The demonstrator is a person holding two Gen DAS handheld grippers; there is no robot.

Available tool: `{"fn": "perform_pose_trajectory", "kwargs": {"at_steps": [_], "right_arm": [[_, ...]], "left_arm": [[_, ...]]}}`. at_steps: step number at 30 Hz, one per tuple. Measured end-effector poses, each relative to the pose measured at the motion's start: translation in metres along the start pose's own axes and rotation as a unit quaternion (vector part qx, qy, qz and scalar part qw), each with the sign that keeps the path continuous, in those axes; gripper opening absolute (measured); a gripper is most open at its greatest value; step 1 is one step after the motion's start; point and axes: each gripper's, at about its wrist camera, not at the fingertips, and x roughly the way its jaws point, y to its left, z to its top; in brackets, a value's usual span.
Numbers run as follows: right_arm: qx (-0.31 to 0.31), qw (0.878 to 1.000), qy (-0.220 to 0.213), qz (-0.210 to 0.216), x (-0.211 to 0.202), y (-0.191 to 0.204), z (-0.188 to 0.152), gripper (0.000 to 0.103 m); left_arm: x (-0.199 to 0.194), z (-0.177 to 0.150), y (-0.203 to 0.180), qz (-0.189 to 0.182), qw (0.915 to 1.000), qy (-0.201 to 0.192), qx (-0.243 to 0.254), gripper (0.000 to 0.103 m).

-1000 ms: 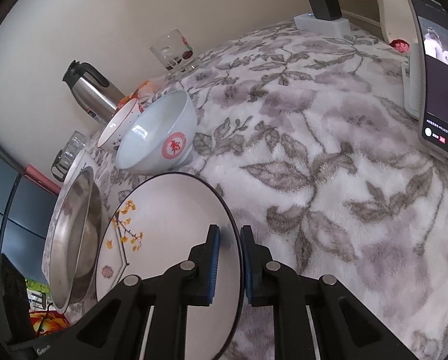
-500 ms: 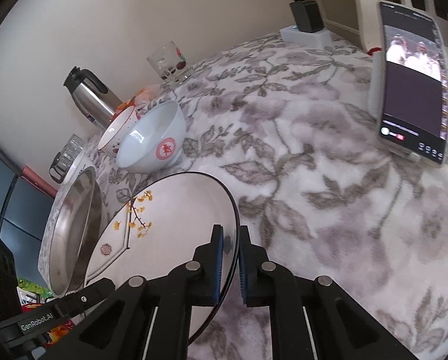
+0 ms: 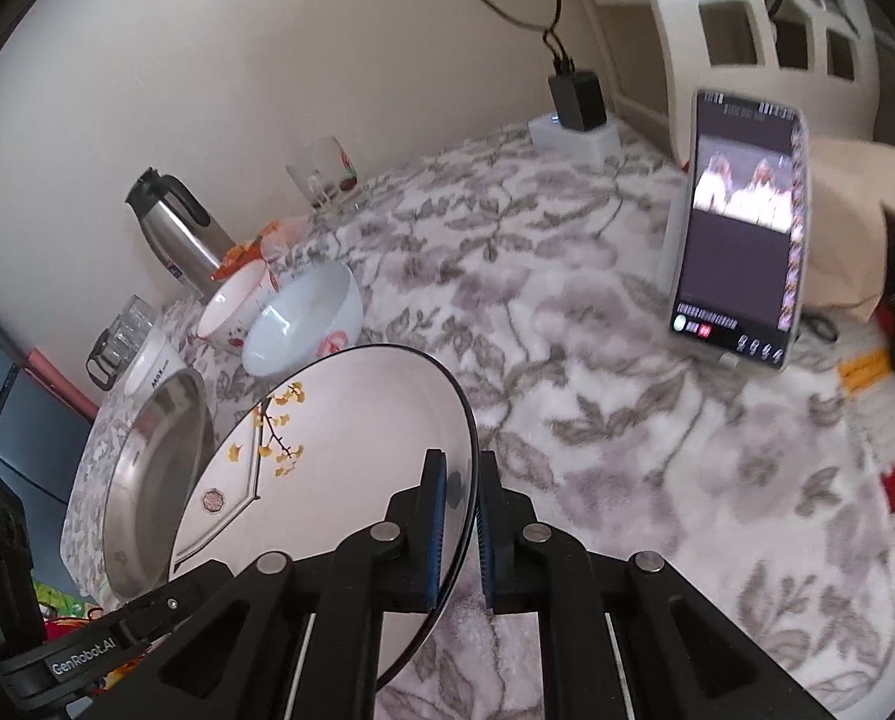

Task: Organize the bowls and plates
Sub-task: 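Lift the blossom plate with both grippers, then carry the blossom plate with both grippers over the steel basin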

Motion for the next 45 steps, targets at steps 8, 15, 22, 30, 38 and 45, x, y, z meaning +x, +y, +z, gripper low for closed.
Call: {"fn": "perform_pose_trajectory", "kwargs": {"at_steps": [8, 15, 22, 30, 38, 45], "right_arm": [[-0.002, 0.999, -0.042, -0.003, -0.034, 0.024, 0.019, 0.01], [-0.007, 0.998, -0.063, 0.004, -0.045, 0.061, 0.033, 0.011], [-0.002, 0.998, -0.061, 0.018, -0.033, 0.104, 0.039, 0.012], [-0.011, 0.998, -0.051, 0.033, -0.011, 0.159, 0.041, 0.012], [-0.026, 0.998, -0.035, 0.042, 0.015, 0.206, 0.033, 0.012], [-0.043, 0.998, -0.03, 0.046, 0.029, 0.239, 0.026, 0.012]], "left_arm": [[-0.04, 0.021, -0.006, -0.025, 0.999, -0.032, 0.019, 0.022], [-0.073, 0.049, 0.005, -0.035, 0.9971, -0.065, 0.023, 0.021], [-0.092, 0.076, 0.037, -0.034, 0.9964, -0.077, 0.002, 0.021], [-0.109, 0.098, 0.088, -0.027, 0.9951, -0.09, -0.032, 0.021], [-0.119, 0.114, 0.141, -0.025, 0.9911, -0.105, -0.078, 0.021], [-0.128, 0.121, 0.174, -0.024, 0.9865, -0.124, -0.105, 0.021]]}}
